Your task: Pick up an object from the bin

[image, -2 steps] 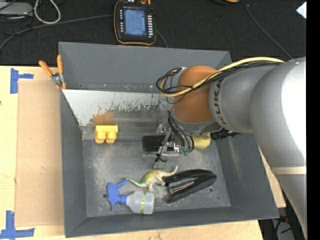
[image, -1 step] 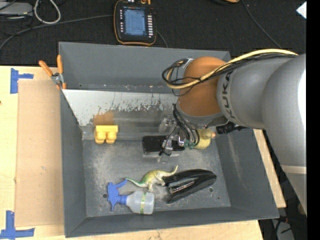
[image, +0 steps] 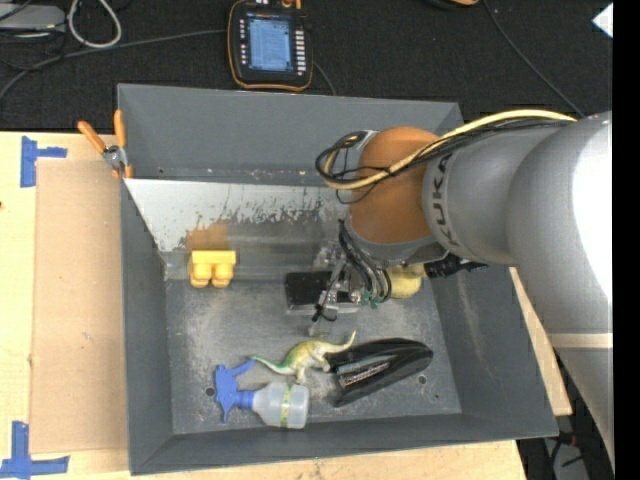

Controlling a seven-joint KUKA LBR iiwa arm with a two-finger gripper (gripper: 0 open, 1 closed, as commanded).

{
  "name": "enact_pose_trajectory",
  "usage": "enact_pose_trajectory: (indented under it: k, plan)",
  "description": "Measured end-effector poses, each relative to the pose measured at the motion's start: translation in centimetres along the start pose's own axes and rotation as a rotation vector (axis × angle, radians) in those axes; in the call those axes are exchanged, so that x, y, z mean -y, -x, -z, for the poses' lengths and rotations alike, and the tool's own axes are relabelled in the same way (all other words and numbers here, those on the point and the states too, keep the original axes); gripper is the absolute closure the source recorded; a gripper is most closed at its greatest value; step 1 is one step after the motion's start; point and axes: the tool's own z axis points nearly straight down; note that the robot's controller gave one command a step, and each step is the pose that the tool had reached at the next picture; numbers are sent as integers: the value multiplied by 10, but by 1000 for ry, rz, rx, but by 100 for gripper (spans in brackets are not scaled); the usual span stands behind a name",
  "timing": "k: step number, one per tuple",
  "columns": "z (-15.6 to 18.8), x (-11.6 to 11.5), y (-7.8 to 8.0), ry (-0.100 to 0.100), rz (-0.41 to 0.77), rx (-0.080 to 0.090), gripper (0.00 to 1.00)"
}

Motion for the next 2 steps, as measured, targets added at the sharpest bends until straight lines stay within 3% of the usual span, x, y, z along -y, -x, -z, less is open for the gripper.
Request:
enact_pose_trajectory:
  k: [1, 2]
  plan:
    - [-5, 1, 4, 2, -56, 10, 0]
    - [-1, 0, 0, 0, -2, 0, 100]
